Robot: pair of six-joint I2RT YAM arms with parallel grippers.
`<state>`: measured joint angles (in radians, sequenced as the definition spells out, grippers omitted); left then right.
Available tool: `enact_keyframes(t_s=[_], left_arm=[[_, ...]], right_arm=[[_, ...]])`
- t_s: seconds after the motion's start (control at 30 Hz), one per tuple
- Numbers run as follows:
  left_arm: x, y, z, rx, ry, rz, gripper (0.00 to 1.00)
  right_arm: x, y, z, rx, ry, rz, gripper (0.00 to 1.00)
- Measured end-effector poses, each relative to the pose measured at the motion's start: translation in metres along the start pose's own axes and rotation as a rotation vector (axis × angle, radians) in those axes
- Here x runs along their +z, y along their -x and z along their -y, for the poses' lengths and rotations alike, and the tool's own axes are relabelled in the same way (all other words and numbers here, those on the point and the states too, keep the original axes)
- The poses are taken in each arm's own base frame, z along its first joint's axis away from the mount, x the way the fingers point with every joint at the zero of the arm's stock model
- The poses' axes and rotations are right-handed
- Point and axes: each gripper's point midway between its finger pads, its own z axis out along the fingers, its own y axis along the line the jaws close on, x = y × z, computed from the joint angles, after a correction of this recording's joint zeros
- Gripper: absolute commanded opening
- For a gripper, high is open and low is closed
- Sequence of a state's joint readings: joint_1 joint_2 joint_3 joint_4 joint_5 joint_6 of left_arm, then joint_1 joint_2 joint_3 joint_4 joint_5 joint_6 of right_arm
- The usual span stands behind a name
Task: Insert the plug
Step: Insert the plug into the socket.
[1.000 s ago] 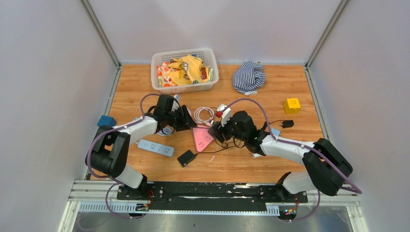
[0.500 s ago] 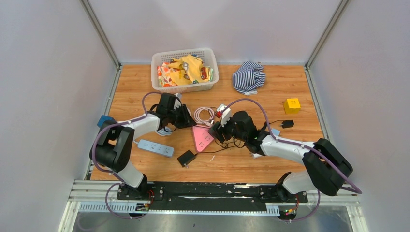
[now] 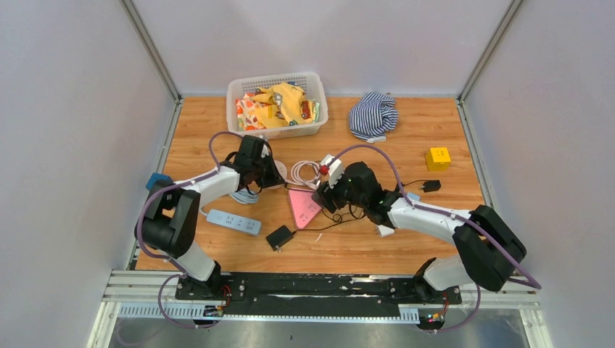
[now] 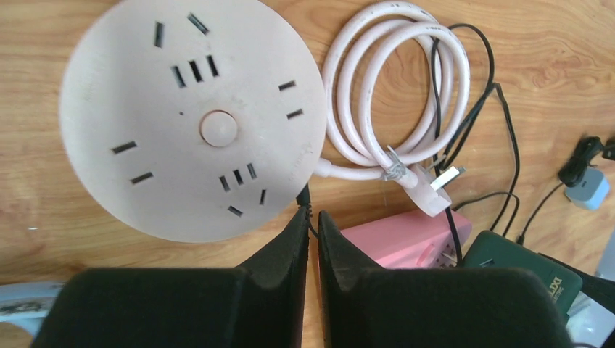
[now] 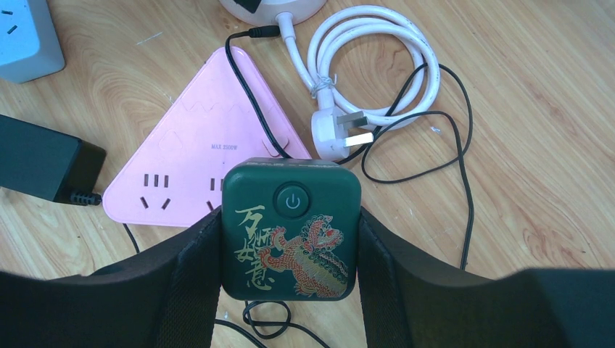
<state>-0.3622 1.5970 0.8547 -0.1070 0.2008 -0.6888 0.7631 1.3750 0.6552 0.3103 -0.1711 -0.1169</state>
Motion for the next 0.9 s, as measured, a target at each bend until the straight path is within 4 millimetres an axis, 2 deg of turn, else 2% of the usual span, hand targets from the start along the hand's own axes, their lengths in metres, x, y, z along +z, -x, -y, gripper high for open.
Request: enact_keyframes(t_s=[0.1,0.27,0.43,0.53,0.67,0.9], left_arm=[[-0.001,0.005,-0.005,0.008,0.034,0.022,0.11],[-0.009,0.007,-0.009,0.025,0.065,0.035,0.27],[-0.035,0.016,0.006,0.043,0.019,0.084,0.41],[-0.053,0.017,0.019,0.068,-0.043,0.101,0.43],[-0.059,0.002,0.028,0.095,-0.099,0.036,0.43],[-0.056,-0.057,0.026,0.133,-0.133,-0.147,0.43]], right_arm=[[0.004,0.002,0.0,-0.004,0.011,-0.022,0.0],[0.008,0.005,-0.002,-0.004,0.033,-0.067,0.0],[0.006,0.003,-0.004,0.002,0.052,-0.099,0.0],[0.005,0.001,-0.006,0.004,0.062,-0.11,0.0],[0.001,0.0,-0.01,0.009,0.083,-0.121,0.0],[0.0,-0.002,-0.017,0.004,0.101,-0.128,0.0]])
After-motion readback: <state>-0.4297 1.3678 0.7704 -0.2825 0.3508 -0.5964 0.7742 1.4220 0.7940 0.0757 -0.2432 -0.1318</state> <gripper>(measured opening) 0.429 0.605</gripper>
